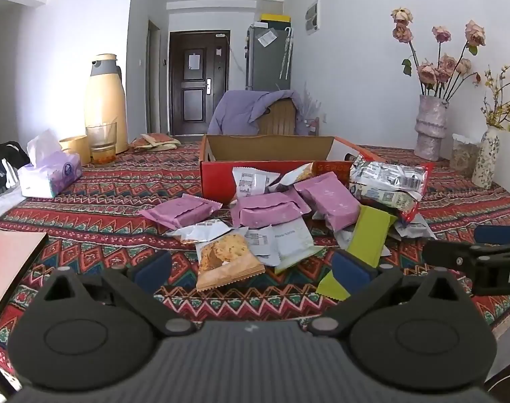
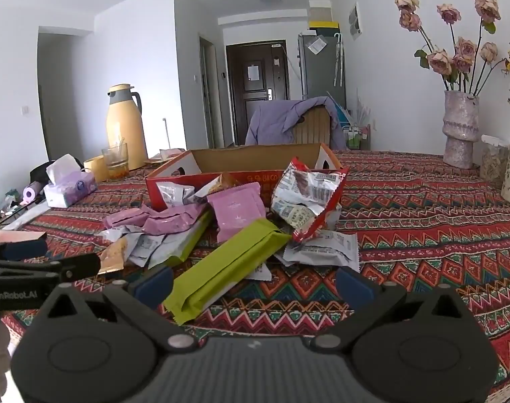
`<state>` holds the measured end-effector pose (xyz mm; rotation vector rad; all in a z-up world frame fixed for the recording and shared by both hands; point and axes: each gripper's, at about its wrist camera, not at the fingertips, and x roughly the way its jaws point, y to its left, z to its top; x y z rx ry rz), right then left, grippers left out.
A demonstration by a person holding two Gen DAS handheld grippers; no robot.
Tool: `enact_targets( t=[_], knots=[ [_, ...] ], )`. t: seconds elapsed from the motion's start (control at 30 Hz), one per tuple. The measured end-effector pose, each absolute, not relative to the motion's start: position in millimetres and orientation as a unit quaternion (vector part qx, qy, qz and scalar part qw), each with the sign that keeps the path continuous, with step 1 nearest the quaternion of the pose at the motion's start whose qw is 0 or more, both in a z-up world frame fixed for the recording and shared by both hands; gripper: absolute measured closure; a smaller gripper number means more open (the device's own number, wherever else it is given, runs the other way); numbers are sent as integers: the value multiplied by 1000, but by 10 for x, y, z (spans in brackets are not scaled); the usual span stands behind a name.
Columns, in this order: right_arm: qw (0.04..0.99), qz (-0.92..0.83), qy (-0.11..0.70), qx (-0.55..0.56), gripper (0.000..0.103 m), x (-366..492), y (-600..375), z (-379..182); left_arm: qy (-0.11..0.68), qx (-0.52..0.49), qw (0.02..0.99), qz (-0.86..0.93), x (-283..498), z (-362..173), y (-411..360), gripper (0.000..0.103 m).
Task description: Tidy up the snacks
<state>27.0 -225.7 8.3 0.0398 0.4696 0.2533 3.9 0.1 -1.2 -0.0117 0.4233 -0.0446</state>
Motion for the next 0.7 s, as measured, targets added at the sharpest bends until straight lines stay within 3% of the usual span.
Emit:
enact_targets(
  t=[0.7],
  knots=[
    [964,125,234,19,0,287,-2256,63,211,-13,977,-24,38,-29,-5,0]
  ],
)
